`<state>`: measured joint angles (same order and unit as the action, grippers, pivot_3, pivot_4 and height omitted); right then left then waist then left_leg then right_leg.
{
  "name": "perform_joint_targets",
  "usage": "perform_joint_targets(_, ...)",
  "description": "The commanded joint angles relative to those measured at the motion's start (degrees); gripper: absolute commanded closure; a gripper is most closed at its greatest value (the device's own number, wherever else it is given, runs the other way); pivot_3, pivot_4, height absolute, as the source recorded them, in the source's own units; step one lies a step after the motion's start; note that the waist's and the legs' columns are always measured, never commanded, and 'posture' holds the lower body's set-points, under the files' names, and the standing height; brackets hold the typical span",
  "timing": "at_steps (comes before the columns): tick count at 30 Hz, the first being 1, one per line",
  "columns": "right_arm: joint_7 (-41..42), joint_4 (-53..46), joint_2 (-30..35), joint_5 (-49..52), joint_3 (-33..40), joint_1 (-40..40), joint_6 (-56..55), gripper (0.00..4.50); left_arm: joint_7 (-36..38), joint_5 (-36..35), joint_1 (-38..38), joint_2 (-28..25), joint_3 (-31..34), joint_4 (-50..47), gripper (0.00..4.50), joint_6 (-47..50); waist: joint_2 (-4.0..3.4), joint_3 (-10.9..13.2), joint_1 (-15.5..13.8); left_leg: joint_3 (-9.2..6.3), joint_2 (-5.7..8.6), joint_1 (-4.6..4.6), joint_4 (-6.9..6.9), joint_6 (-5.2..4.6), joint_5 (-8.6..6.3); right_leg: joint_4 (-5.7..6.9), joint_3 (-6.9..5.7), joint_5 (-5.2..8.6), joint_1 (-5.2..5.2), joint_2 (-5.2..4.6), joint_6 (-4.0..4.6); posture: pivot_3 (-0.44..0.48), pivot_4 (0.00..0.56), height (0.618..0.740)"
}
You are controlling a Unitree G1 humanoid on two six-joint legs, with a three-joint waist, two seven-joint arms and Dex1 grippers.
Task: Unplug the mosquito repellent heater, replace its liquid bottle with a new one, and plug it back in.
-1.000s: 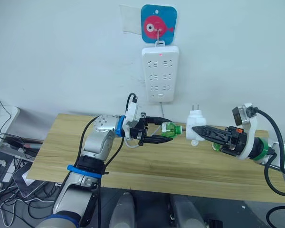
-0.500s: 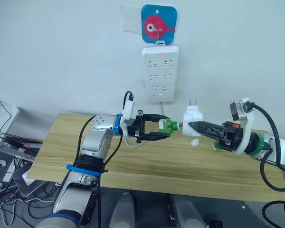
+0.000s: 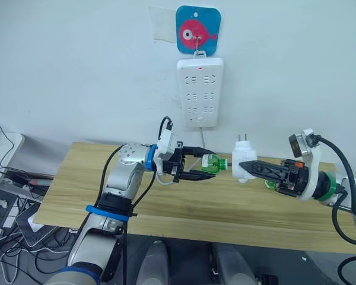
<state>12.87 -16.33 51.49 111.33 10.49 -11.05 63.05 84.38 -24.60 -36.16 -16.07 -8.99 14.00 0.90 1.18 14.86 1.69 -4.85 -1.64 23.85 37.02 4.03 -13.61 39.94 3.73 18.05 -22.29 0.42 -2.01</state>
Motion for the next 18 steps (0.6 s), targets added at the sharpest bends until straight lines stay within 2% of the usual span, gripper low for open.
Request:
perform_joint_targets(1, 3.57, -2.83, 1.21, 1.67, 0.33, 1.12, 1.63, 1.54, -0.93, -0.03, -1.1, 0.45, -0.18, -1.26, 2.27, -0.55, 0.0, 0.0, 0.0, 0.0, 0.0, 0.0, 0.0, 0.0, 0.0, 0.0, 0.0, 0.0, 0.0, 0.0, 0.0, 0.013, 0.222, 0.74)
perform_joint_targets(7, 4.44, -1.59, 2.66, 1.67, 0.41, 1.6, 1.66, 1.54, -1.28, -0.1, -0.84, 0.38, -0.47, -1.66, 2.27, -0.66, 0.0, 0.0, 0.07, 0.0, -0.01, -0.02, 0.0, 0.0, 0.0, 0.01, 0.0, 0.0, 0.0, 0.0, 0.0, 0.016, 0.22, 0.74)
perform_joint_targets(18, -1.28, -3.55, -1.83, 1.67, -1.16, -1.79, -1.14, 1.54, -0.88, 0.53, 0.0, 0.58, -1.55, -2.11, 2.27, -1.74, 0.0, 0.0, 0.03, 0.0, 0.0, 0.0, 0.01, 0.0, 0.0, 0.01, 0.0, 0.0, 0.0, -0.01, 0.0, 0.01, 0.222, 0.74)
